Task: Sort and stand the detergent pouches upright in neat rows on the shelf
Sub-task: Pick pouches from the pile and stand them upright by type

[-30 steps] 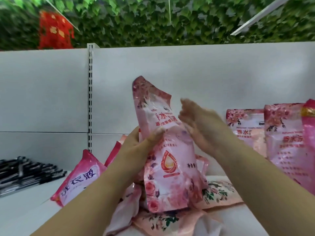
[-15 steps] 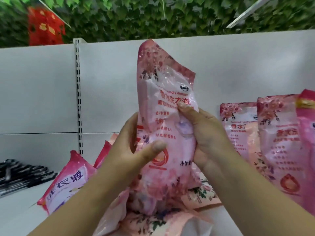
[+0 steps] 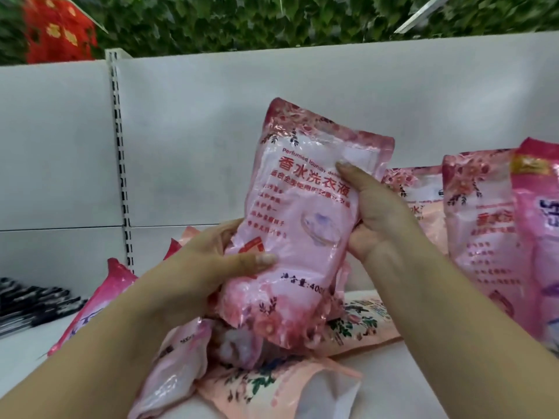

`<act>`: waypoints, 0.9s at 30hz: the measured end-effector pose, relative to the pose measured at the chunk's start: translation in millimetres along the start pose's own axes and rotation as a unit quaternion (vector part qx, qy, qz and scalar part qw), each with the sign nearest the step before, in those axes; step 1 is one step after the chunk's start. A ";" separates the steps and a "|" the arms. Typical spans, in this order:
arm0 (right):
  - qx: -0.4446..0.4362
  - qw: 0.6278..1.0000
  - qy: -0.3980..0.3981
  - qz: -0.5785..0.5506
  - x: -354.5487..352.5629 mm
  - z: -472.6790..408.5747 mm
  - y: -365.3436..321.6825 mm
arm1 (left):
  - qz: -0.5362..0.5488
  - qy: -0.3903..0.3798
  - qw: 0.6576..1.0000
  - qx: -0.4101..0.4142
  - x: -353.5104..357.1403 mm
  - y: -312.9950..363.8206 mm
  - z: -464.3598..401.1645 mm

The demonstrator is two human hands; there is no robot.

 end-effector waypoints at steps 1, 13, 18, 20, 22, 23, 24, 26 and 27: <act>-0.007 1.000 0.008 -0.008 -1.2 -0.3 -0.4 | 0.006 -0.003 1.000 0.001 0.0 -0.8 -0.3; 0.004 0.905 0.047 0.423 -54.3 -15.1 -21.1 | 0.102 0.140 0.984 0.042 -22.0 -4.5 1.8; 0.167 0.624 0.058 0.761 -101.2 -4.7 3.4 | 0.091 0.161 0.981 0.062 -25.0 -2.0 3.0; 0.191 0.587 0.051 0.785 -105.4 -1.8 5.0 | 0.083 0.158 0.982 0.067 -24.8 -1.7 3.6; 0.189 0.583 0.060 0.788 -105.3 -1.0 2.5 | 0.078 0.155 0.983 0.066 -23.9 -2.2 3.6; 0.184 0.581 0.069 0.790 -106.0 -0.5 -0.6 | 0.079 0.153 0.983 0.064 -24.1 -2.8 3.3; 0.179 0.578 0.079 0.792 -108.3 -0.1 -3.6 | 0.081 0.151 0.983 0.063 -24.4 -3.7 2.9; 0.172 0.583 0.092 0.789 -110.3 3.0 -7.5 | 0.085 0.147 0.983 0.062 -25.1 -3.9 2.3; 0.170 0.590 0.097 0.784 -109.2 4.6 -8.1 | 0.087 0.147 0.983 0.062 -25.7 -3.8 2.2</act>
Point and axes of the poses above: each hand's wrist, its own z-axis away from the middle knuckle, its own x-axis out of the palm, y = z × x, the point moved 7 cm from there along -z, towards the middle knuckle, and after that the axes turned 10 degrees about -z, right-handed, at the moved point
